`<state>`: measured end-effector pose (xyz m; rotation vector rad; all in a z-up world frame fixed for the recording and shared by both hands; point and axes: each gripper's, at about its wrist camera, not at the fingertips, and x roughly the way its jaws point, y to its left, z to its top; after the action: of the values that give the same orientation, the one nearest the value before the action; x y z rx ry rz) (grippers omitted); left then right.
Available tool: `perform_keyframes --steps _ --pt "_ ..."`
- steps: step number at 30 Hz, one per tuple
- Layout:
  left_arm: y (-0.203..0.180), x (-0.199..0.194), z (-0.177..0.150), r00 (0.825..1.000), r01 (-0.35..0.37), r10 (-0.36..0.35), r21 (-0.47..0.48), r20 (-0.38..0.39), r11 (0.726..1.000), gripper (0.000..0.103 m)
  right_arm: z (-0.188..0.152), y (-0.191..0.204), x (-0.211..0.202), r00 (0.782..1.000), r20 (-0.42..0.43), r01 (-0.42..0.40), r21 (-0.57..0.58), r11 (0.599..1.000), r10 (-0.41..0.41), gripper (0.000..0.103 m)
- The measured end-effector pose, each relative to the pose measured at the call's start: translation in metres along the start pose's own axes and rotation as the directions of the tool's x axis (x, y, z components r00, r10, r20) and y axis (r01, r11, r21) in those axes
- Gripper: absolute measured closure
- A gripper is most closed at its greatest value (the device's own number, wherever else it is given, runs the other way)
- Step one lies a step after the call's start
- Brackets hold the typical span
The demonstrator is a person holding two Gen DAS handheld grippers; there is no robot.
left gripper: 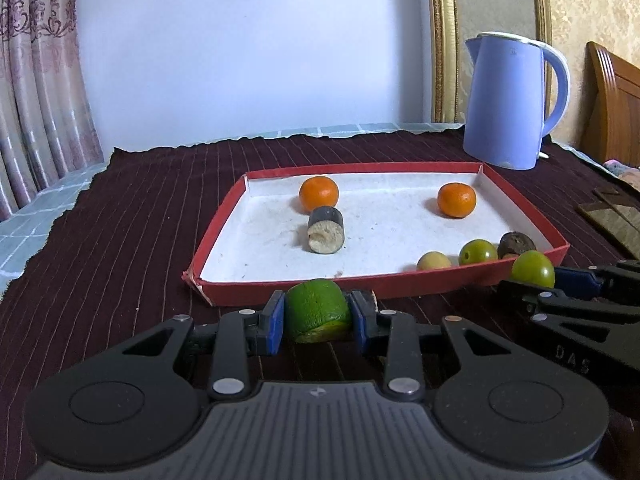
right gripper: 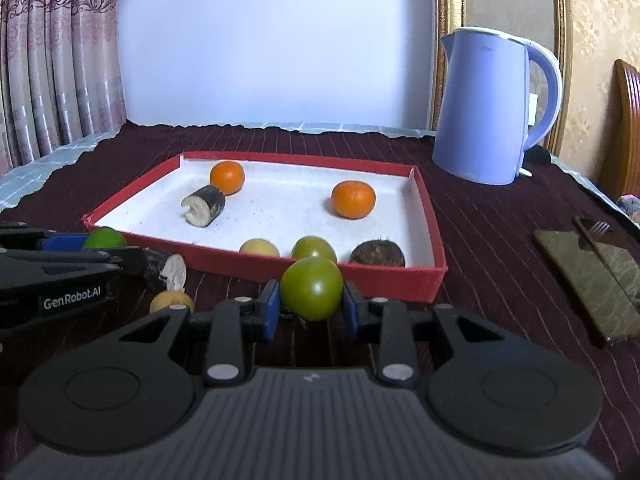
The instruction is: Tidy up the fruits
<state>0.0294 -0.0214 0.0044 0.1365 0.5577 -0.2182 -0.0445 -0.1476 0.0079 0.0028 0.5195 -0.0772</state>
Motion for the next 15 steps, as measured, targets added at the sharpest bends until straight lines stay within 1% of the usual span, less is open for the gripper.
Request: perform_keyframes --steps 4,8,15 --pt "0.001 0.001 0.003 1.0 0.026 -0.025 -0.004 0.005 1.0 0.07 0.006 -0.002 0.0 1.0 0.004 -0.003 0.005 1.0 0.003 0.072" --pt "0.001 0.005 0.007 1.0 0.031 -0.031 -0.003 -0.003 1.0 0.07 0.011 -0.001 0.0 1.0 0.011 -0.002 -0.001 1.0 0.002 0.072" --pt "-0.001 0.009 0.014 1.0 0.019 -0.019 0.002 -0.001 1.0 0.07 0.019 0.003 0.003 1.0 0.017 -0.004 -0.018 1.0 0.005 0.072"
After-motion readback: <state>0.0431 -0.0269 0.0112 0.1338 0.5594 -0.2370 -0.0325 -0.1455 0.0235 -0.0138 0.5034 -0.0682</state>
